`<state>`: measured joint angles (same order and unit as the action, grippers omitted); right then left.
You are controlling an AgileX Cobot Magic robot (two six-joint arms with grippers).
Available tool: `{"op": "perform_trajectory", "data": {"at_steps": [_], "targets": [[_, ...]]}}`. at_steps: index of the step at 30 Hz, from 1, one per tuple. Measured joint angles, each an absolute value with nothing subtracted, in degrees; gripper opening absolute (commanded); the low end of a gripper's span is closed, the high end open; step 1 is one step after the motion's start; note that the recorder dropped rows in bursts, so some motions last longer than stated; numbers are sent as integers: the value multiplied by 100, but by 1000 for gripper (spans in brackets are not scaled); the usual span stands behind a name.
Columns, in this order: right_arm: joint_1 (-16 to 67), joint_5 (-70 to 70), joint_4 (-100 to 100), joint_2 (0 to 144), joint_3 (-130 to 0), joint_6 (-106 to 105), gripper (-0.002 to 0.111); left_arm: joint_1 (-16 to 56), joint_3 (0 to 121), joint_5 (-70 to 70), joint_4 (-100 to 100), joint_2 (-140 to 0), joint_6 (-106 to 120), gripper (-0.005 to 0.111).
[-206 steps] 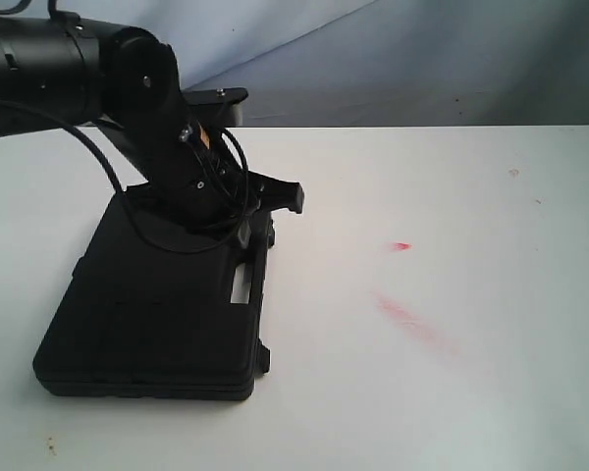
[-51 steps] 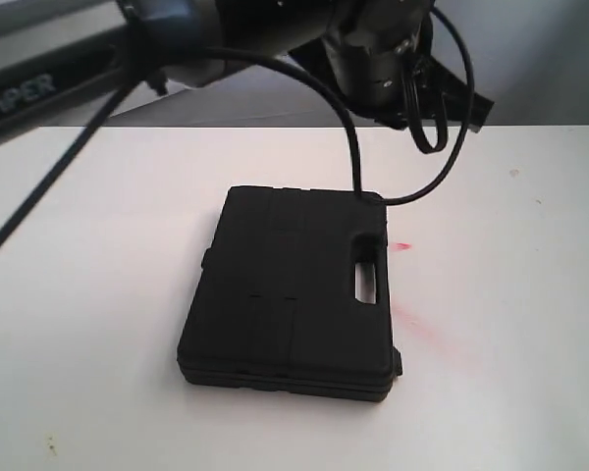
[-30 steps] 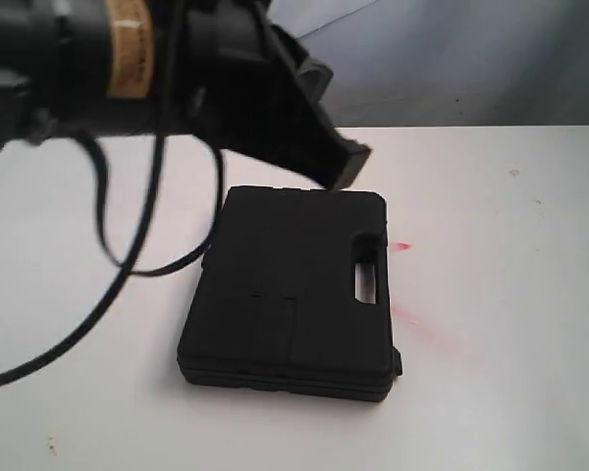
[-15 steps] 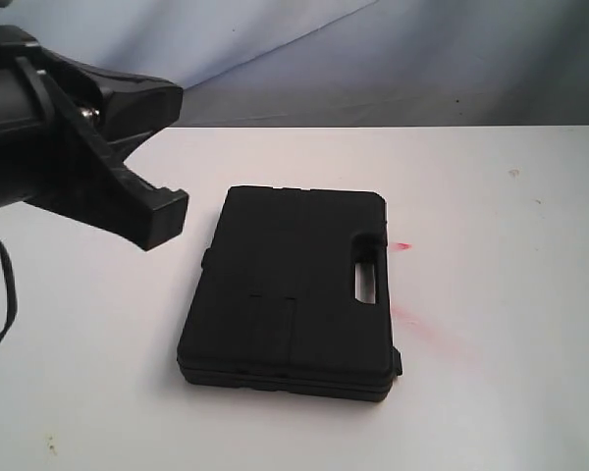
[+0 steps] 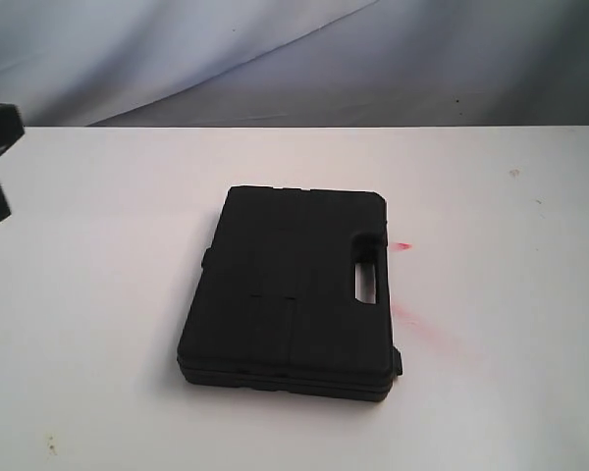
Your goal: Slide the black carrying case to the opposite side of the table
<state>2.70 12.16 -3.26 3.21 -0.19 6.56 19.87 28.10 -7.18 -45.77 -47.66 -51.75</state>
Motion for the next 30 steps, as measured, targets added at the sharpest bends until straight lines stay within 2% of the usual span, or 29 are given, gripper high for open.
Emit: {"op": "perform_trajectory", "data": {"at_steps": [10,18,26,30], "targets": [[270,1216,-326,321,-19,656,0,998,1539,-878,-4904,-3151,-5186,0],[270,1216,-326,321,-19,656,0,936,1358,-878,-4949,-2381,-5186,0],[270,1216,-326,321,-19,656,0,936,1173,-899,-4963,-2223,-5186,0],[270,1216,-326,321,-19,656,0,936,855,-913,-3578,-2223,-4342,0]]}}
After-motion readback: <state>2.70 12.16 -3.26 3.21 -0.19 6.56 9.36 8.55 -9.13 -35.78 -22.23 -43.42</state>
